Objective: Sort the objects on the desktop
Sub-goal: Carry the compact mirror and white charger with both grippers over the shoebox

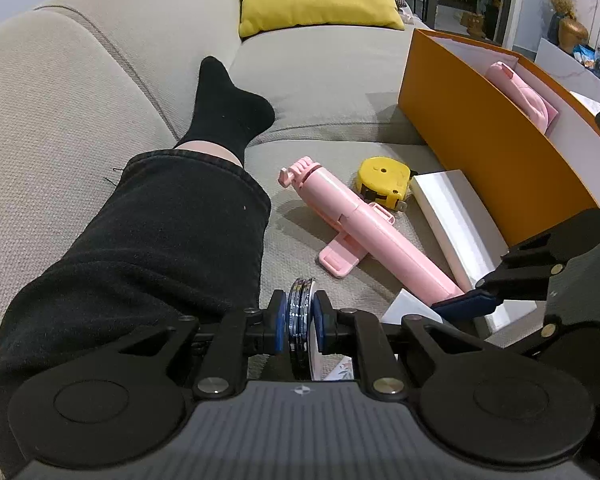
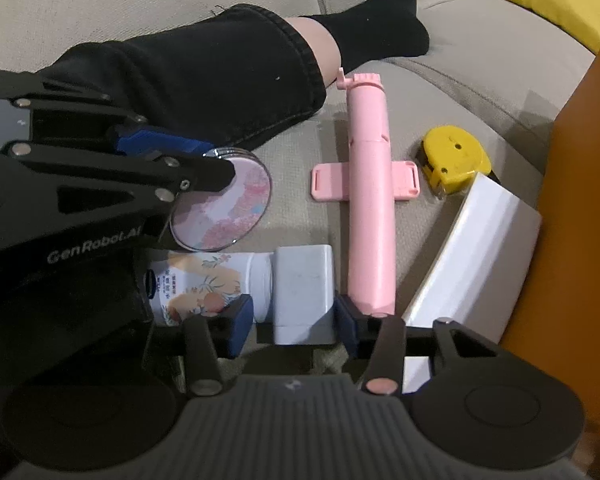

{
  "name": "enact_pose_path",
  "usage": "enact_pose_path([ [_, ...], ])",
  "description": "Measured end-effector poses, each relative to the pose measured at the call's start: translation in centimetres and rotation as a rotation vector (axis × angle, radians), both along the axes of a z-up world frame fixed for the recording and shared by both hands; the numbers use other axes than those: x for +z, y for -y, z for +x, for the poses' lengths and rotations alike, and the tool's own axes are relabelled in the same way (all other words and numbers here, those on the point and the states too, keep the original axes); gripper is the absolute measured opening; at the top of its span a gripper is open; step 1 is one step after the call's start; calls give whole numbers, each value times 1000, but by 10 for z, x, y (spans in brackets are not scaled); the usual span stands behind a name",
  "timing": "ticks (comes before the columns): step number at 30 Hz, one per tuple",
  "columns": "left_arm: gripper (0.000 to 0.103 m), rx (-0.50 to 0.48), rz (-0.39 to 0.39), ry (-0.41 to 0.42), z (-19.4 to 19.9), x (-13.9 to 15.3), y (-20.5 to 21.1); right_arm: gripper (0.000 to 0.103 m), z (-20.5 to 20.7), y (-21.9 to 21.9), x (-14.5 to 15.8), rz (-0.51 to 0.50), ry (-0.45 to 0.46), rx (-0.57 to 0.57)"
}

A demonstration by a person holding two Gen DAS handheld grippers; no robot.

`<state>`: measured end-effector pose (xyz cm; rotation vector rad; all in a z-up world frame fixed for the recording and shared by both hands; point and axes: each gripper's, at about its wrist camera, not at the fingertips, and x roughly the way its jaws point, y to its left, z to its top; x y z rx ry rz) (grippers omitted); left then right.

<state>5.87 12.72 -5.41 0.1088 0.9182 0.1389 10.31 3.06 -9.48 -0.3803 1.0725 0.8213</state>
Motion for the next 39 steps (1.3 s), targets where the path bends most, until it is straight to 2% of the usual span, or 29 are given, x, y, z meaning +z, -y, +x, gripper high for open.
enact_pose_path([
  [2, 17, 1, 1, 1, 0, 0, 0, 47, 1, 1, 0, 4, -2, 4],
  [4, 17, 2, 1, 1, 0, 0, 0, 36, -1, 4, 2, -19, 17, 23],
  [8, 17, 9, -7, 6, -1, 0, -1, 36, 4, 15, -2, -13, -48, 18],
  [14, 18, 10, 0, 13, 0, -1, 0, 36, -2, 1, -13, -55, 2, 27],
  [17, 18, 12, -10, 17, -1, 0, -2, 35, 1, 8, -10, -27, -13, 1],
  [21, 16, 14, -11, 31, -2, 2, 0, 34, -4, 17, -1, -22, -17, 24],
  [25, 15, 27, -36, 60, -7, 10, 0, 34, -7, 29, 16, 8, -5, 47],
  [30, 15, 27, -75, 111, -11, 34, 2, 34, -5, 47, 45, 99, -9, 53],
  [34, 15, -30, -86, 162, -6, 59, 16, 34, 2, 71, 76, 193, 21, 34],
  [39, 15, -153, -73, 224, 17, 90, 49, 34, 20, 112, 115, 259, 100, -56],
])
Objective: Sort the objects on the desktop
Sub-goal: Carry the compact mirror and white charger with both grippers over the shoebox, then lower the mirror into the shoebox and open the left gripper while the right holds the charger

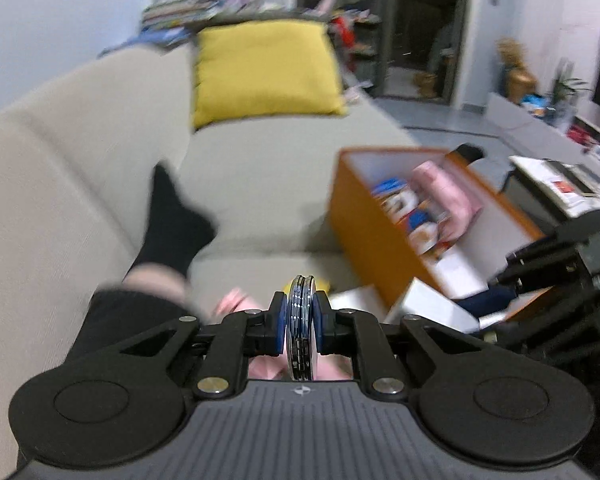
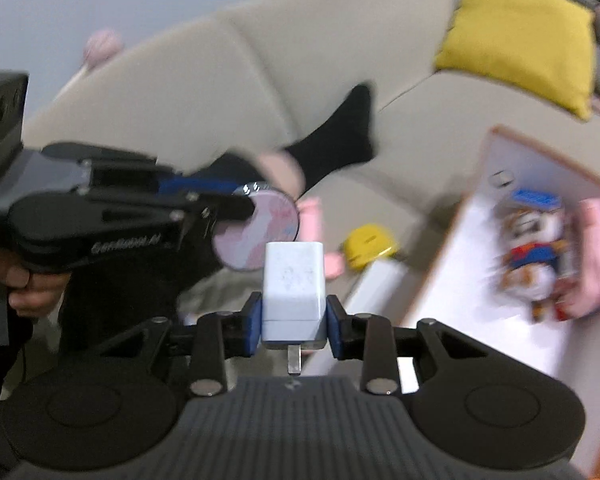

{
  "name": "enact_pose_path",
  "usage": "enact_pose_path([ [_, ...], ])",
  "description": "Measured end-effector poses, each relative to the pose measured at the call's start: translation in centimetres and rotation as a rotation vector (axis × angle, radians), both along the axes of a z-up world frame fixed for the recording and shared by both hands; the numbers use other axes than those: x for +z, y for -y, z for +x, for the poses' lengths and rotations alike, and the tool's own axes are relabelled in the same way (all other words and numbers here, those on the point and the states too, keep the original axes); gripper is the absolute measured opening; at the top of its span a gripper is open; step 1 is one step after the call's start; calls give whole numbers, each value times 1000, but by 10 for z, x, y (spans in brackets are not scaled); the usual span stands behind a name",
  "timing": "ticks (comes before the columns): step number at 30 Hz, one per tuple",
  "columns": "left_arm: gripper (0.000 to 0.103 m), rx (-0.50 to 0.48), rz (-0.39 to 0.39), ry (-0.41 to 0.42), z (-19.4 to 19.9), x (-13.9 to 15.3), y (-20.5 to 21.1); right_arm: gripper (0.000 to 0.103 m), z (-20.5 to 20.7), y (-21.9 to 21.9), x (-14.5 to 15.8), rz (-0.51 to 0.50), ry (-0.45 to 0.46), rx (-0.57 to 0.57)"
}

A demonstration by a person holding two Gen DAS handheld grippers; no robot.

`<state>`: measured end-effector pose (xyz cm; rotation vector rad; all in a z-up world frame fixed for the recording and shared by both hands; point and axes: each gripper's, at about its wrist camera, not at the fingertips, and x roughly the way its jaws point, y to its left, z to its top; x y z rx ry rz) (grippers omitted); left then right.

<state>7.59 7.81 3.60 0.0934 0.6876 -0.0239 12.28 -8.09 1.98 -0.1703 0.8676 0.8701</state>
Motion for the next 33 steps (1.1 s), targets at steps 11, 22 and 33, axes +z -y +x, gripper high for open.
enact_pose_path([
  [11, 15, -311, 278, 61, 102, 10, 106, 34, 77, 83, -5, -105, 30, -277],
  [22, 15, -484, 496, -225, 187, -75, 158, 34, 115, 114, -43, -140, -58, -276],
  [33, 15, -636, 884, -299, 181, -142, 174, 35, 128, 120, -59, -123, -103, -268],
])
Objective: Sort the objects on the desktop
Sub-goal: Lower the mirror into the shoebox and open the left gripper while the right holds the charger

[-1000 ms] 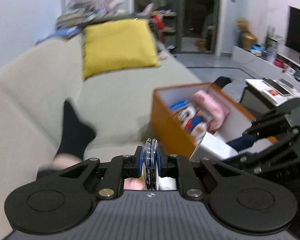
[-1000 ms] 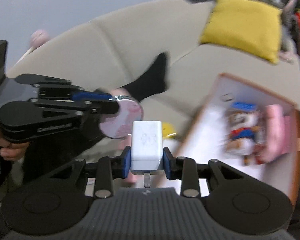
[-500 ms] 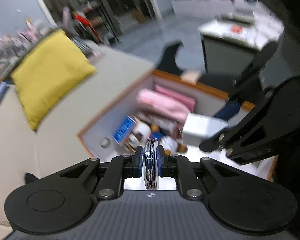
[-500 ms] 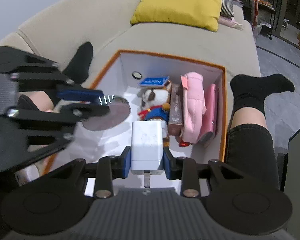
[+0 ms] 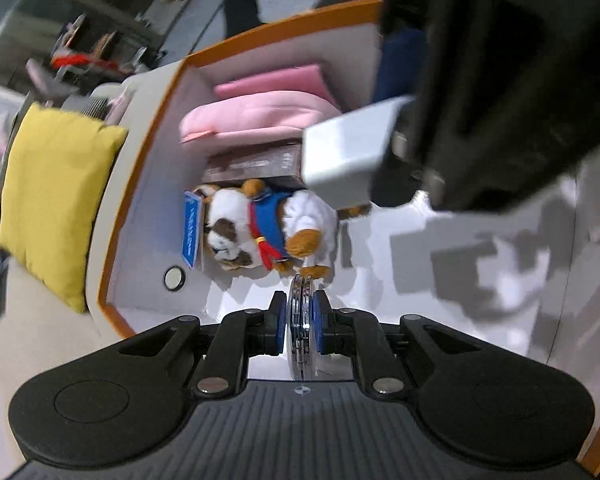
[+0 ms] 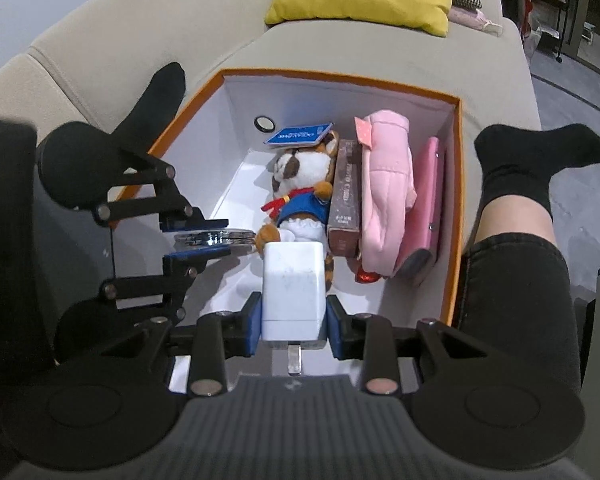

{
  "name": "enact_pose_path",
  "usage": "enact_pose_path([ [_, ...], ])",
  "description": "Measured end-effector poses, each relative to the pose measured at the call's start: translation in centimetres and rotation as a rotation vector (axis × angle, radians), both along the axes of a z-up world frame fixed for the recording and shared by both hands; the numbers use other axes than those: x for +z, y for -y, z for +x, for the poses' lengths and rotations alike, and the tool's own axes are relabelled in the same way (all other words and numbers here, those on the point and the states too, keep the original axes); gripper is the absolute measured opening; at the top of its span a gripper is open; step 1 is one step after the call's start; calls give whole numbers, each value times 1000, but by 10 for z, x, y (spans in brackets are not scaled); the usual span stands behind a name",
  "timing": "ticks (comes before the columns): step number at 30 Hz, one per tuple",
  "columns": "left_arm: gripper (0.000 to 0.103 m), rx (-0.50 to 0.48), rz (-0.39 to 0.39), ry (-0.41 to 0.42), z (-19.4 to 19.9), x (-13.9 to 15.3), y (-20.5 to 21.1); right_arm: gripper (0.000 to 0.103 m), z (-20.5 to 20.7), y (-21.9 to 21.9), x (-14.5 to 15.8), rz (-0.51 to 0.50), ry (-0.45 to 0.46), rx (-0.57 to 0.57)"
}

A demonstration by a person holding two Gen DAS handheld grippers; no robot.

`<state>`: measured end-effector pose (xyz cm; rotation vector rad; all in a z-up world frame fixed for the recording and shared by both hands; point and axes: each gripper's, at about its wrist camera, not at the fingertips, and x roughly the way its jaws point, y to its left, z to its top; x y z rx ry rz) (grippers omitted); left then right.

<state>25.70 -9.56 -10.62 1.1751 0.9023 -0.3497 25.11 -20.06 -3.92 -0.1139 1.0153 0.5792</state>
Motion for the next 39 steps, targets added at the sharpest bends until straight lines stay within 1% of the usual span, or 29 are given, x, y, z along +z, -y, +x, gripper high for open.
enact_pose_path([
  [1, 16, -8, 6, -14, 0, -3, 1, 35, 0, 0, -1, -3, -3, 0],
  [4, 18, -3, -14, -68, 0, -5, 1, 35, -1, 1, -4, -5, -15, -3],
  [7, 21, 30, -43, -126, 6, -6, -3, 35, -2, 2, -6, -12, -23, -6],
  [9, 21, 62, -63, -136, 15, -6, -5, 34, -1, 3, -7, -12, -32, -20],
  [12, 22, 119, -65, -136, 26, -9, -12, 34, 1, 7, -7, 13, -49, -31],
  [15, 22, 182, -99, -137, 34, -4, -20, 34, 0, 4, -6, 9, -55, -23],
  [16, 22, 213, -125, -135, 33, 0, -24, 34, -1, 3, -7, 2, -55, -19],
  [18, 23, 214, -180, -129, 30, 12, -31, 34, -1, -1, -9, -7, -68, -10],
  [22, 24, 233, -345, -85, 14, 49, -50, 34, -3, -9, -13, 7, -121, 30],
  [25, 24, 274, -481, -31, -15, 76, -68, 34, -3, -22, -18, 8, -165, 66],
  [27, 24, 320, -557, -13, -23, 87, -78, 34, -3, -34, -21, -23, -172, 86],
  [29, 24, 343, -647, 10, -35, 98, -88, 34, 1, -45, -26, -54, -191, 105],
  [30, 24, 364, -673, 23, -39, 101, -91, 34, 4, -49, -29, -64, -210, 110],
  [33, 24, 404, -711, 75, -48, 106, -97, 34, 12, -59, -38, -90, -252, 119],
  [36, 24, 438, -752, 88, -51, 105, -105, 34, 21, -69, -47, -103, -291, 117],
  [39, 24, 472, -775, 95, -54, 102, -113, 34, 31, -74, -55, -83, -337, 101],
])
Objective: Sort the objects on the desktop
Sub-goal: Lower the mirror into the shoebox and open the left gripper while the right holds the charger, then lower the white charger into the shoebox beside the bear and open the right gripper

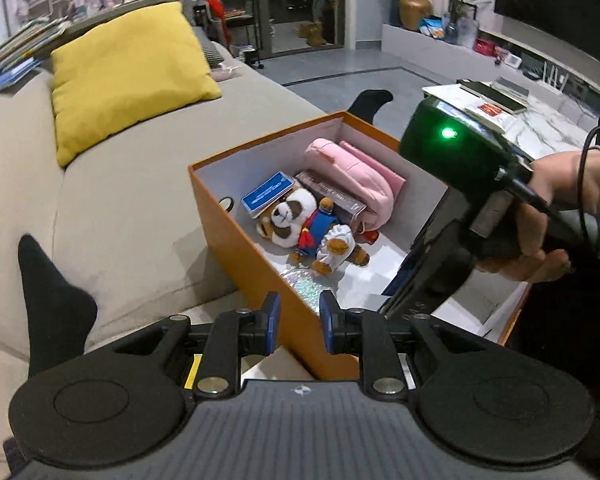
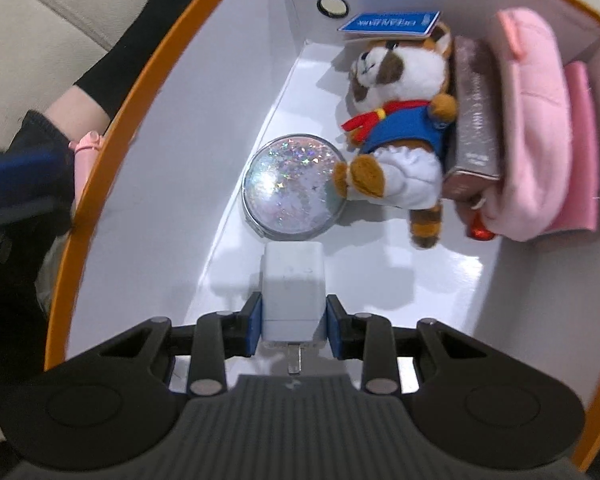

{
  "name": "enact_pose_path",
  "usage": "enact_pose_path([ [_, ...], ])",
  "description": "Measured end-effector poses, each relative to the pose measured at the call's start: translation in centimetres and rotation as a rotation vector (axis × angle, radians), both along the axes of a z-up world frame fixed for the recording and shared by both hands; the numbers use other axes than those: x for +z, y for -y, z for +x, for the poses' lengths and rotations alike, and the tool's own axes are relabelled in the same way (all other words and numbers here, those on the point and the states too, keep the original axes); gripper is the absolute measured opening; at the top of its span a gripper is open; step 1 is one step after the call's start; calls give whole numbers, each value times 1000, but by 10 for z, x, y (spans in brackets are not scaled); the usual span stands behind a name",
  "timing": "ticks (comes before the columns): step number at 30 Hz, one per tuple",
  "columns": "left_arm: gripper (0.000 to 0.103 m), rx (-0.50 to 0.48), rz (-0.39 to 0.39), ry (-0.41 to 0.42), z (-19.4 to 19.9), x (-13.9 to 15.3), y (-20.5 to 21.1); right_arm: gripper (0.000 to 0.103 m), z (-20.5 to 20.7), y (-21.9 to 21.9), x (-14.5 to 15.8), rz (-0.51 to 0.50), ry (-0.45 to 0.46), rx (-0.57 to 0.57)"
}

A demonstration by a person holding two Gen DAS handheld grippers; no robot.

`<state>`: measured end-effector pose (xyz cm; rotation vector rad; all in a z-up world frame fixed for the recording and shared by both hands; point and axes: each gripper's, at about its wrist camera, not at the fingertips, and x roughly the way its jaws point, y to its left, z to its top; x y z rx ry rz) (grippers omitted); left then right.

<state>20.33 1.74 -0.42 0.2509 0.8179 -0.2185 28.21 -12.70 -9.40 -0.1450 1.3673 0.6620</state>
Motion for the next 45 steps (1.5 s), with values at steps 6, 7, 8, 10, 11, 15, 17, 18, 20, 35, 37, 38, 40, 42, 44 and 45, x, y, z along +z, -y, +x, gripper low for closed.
enact_pose_path([
  [6, 24, 71, -86, -8, 1, -4, -21, 34, 9, -14, 3, -10, 61, 14],
  [7, 24, 77, -93, -7, 1, -5, -23, 34, 11, -17, 3, -20, 76, 20],
  [8, 24, 79, -95, -5, 1, -6, -24, 35, 14, -19, 4, -22, 77, 16],
  [10, 24, 78, -97, 3, -1, -6, -25, 35, 19, -20, 4, -12, 76, 13],
  [11, 24, 78, -104, 3, -1, -7, -26, 35, 23, -21, 4, -14, 84, 14],
  [15, 24, 92, -136, -4, 2, -8, -31, 34, 31, -22, 5, -16, 128, 9],
  [17, 24, 98, -134, -4, 4, -9, -31, 34, 37, -22, 5, 4, 121, 0],
  [18, 24, 105, -131, -3, 4, -10, -32, 35, 40, -23, 5, 12, 121, -3],
  [20, 24, 118, -134, -3, 6, -10, -33, 35, 44, -27, 5, 21, 125, -3],
  [35, 24, 182, -144, -1, 4, -11, -37, 35, 40, -28, 23, 75, 151, -27],
  [37, 24, 193, -144, 1, 5, -10, -37, 35, 39, -27, 32, 76, 187, -44],
  [38, 24, 196, -147, 3, 6, -10, -37, 35, 41, -26, 35, 78, 202, -60],
  [40, 24, 205, -152, 4, 8, -8, -36, 35, 49, -24, 37, 76, 217, -99],
  [42, 24, 221, -145, 7, 9, -7, -36, 35, 63, -28, 34, 76, 222, -141],
  [44, 24, 240, -134, 7, 9, -7, -37, 35, 73, -30, 30, 91, 213, -179],
  [45, 24, 248, -131, 6, 9, -8, -38, 35, 76, -32, 28, 103, 209, -194],
])
